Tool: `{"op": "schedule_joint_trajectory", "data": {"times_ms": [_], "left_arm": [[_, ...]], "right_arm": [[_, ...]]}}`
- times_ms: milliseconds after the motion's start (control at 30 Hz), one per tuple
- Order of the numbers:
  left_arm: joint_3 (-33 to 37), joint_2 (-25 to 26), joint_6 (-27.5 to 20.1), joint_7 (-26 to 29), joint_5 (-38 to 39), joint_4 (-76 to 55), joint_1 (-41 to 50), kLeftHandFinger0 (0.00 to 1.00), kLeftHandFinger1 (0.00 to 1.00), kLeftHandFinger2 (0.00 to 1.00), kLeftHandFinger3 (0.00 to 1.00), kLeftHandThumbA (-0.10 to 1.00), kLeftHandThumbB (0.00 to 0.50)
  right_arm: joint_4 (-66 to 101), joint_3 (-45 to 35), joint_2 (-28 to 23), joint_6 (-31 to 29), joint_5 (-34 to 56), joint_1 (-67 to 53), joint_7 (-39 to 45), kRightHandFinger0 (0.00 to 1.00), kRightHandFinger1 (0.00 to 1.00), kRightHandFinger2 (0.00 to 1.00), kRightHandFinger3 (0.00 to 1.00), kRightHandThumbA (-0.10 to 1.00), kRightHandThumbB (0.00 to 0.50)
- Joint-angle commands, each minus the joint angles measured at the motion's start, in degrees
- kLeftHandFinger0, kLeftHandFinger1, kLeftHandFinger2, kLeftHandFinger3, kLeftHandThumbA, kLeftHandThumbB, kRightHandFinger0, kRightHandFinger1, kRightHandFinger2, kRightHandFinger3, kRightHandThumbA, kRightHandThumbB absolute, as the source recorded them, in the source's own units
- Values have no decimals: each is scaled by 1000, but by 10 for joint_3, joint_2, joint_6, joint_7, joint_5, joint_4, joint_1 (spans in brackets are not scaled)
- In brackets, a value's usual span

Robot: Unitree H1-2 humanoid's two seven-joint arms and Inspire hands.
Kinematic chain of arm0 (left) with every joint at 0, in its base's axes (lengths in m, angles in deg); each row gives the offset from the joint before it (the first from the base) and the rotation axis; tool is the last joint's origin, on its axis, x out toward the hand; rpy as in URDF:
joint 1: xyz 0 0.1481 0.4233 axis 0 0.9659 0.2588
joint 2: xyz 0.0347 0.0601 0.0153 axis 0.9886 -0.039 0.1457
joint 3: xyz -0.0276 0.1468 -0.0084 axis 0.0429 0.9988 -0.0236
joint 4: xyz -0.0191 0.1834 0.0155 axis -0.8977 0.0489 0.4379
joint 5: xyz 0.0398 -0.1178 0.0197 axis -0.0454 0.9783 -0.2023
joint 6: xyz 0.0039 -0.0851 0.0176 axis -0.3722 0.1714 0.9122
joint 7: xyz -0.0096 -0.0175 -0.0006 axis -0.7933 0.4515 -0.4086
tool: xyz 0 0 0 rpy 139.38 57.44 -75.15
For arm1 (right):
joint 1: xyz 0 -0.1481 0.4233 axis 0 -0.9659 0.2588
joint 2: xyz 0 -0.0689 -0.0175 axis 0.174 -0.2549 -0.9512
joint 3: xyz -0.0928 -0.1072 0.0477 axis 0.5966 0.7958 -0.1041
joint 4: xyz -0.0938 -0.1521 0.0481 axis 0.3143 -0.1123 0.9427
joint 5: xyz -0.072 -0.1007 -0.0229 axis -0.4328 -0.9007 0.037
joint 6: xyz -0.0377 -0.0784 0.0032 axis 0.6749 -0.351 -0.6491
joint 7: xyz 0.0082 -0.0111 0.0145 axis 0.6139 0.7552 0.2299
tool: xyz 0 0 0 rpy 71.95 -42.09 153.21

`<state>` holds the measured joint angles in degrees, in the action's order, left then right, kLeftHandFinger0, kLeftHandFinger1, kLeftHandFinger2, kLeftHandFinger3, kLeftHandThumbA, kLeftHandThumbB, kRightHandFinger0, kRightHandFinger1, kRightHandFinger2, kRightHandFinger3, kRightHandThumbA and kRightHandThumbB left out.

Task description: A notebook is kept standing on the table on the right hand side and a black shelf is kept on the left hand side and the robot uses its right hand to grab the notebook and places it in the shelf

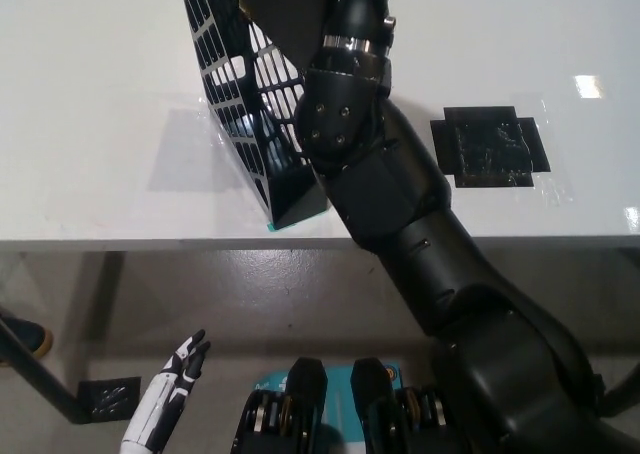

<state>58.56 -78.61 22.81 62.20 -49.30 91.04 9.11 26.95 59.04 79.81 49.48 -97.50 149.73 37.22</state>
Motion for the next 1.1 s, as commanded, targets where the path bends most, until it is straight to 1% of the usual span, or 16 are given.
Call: {"op": "schedule_joint_trajectory", "data": {"times_ms": [0, 233, 267, 333, 400, 433, 567, 600, 633, 667, 700, 733, 767, 833, 867, 1067], "left_arm": [[-1, 8, -4, -10, 7, -27, 1, 1000, 1000, 1000, 1000, 1000, 140], [-1, 6, -6, -14, 10, -20, 1, 1000, 1000, 1000, 1000, 1000, 195], [0, 5, -8, -13, 9, -18, 2, 1000, 1000, 1000, 1000, 1000, 203], [0, 3, -7, -17, 14, -18, 1, 1000, 1000, 1000, 1000, 1000, 198], [2, 4, -13, -15, 8, -16, 1, 1000, 1000, 1000, 1000, 1000, 195], [3, 3, -11, -15, 7, -20, 1, 1000, 1000, 1000, 1000, 1000, 188], [4, 5, -12, -15, 4, -22, 1, 1000, 1000, 1000, 1000, 1000, 165], [4, 5, -13, -16, 6, -24, 1, 1000, 1000, 1000, 1000, 1000, 152], [4, 5, -12, -17, 6, -25, 2, 1000, 1000, 1000, 1000, 1000, 151], [4, 6, -10, -15, 2, -27, 2, 1000, 1000, 1000, 1000, 1000, 158], [4, 6, -9, -15, 1, -28, 1, 1000, 1000, 1000, 1000, 1000, 165], [5, 6, -8, -13, -3, -29, 1, 1000, 1000, 1000, 1000, 1000, 157], [5, 6, -7, -13, -4, -30, 2, 1000, 1000, 1000, 1000, 1000, 156], [5, 9, 0, -16, -2, -34, 3, 1000, 1000, 1000, 1000, 1000, 156], [3, 9, 5, -18, 0, -38, 3, 1000, 1000, 1000, 1000, 1000, 144], [3, 9, 2, -21, 4, -39, 5, 1000, 1000, 1000, 1000, 1000, 125]], "right_arm": [[-31, 7, 7, -58, 2, 73, -38, 0, 0, 528, 649, -100, 65], [-137, 11, 24, -68, 36, 121, -46, 0, 0, 477, 513, -100, 45], [-154, 10, 27, -68, 42, 128, -44, 0, 0, 449, 472, -100, 63], [-178, 13, 30, -68, 41, 140, -52, 0, 0, 425, 415, -100, 83], [-194, 12, 34, -68, 56, 150, -37, 0, 0, 408, 379, -100, 59], [-203, 7, 36, -68, 68, 156, -28, 0, 0, 404, 365, -100, 68], [-222, 6, 41, -68, 83, 166, -25, 0, 0, 424, 361, -100, 59], [-226, 7, 42, -68, 88, 166, -18, 0, 0, 459, 411, -100, 81], [-226, 3, 44, -68, 96, 164, -6, 3, 89, 596, 542, -84, 129], [-229, -5, 44, -68, 112, 162, 38, 261, 470, 971, 962, 299, 166], [-229, -3, 43, -68, 117, 158, 68, 417, 645, 1000, 1000, 495, 220], [-231, 3, 41, -68, 114, 155, 85, 745, 913, 1000, 1000, 650, 226], [-234, 8, 40, -68, 111, 153, 96, 1000, 1000, 1000, 1000, 763, 230], [-237, 14, 38, -68, 111, 151, 115, 1000, 1000, 1000, 1000, 917, 249], [-240, 17, 36, -68, 109, 150, 122, 1000, 1000, 1000, 1000, 972, 238], [-239, 28, 28, -62, 100, 143, 116, 1000, 1000, 1000, 1000, 1000, 287]]}}
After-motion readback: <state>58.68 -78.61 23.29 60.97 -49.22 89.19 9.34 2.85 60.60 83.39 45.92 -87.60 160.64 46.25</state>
